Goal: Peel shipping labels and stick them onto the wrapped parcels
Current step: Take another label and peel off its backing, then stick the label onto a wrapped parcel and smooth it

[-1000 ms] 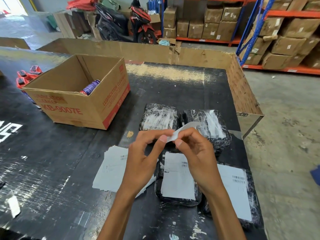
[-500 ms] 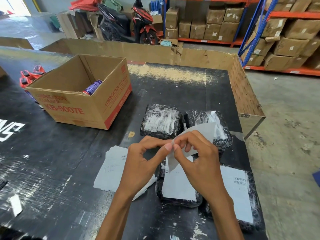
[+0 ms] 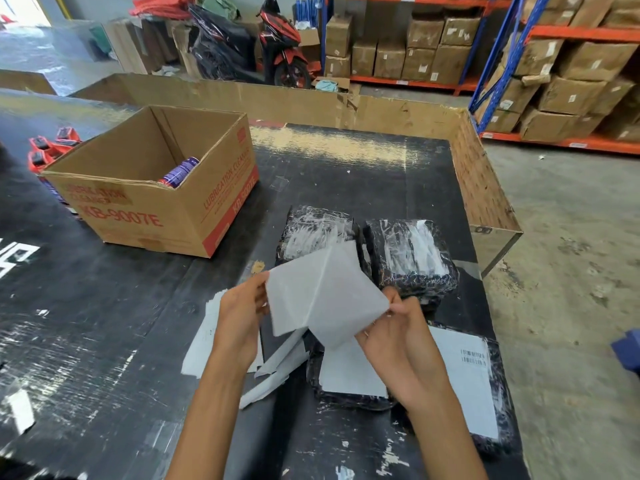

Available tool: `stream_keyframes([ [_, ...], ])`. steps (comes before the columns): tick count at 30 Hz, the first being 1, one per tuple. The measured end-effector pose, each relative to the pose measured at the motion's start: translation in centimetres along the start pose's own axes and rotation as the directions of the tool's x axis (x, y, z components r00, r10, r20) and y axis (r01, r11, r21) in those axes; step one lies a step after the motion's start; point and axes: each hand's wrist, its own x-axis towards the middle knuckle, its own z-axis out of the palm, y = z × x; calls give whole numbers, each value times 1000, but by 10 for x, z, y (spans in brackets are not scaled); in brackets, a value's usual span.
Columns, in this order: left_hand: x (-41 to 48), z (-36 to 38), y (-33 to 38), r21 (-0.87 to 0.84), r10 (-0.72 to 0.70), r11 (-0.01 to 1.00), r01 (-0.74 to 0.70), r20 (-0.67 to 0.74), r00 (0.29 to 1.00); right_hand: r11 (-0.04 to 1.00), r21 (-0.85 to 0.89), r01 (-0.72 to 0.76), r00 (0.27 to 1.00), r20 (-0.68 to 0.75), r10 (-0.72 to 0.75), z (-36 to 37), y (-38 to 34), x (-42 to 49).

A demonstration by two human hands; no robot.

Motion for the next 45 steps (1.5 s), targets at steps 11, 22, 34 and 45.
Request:
stream_keyframes([
  [11,37,-43,3,11,8,1000,-5,-285,958,921,-127,369,907,-169,-386,-2,-27,-29],
  [22,-20,-44,32,201,530,848,-490,-350,772,-302,-913,276,951,305,-54,-17,127,28],
  [34,-42,-49,17,240,581,800,-550,-79,810,-115,-961,250,891,275,-362,-10,104,31],
  [45,-56,-8,-7,403,526,478,-780,580,622,553,-829,84,926,-140,-351,42,-6,33],
])
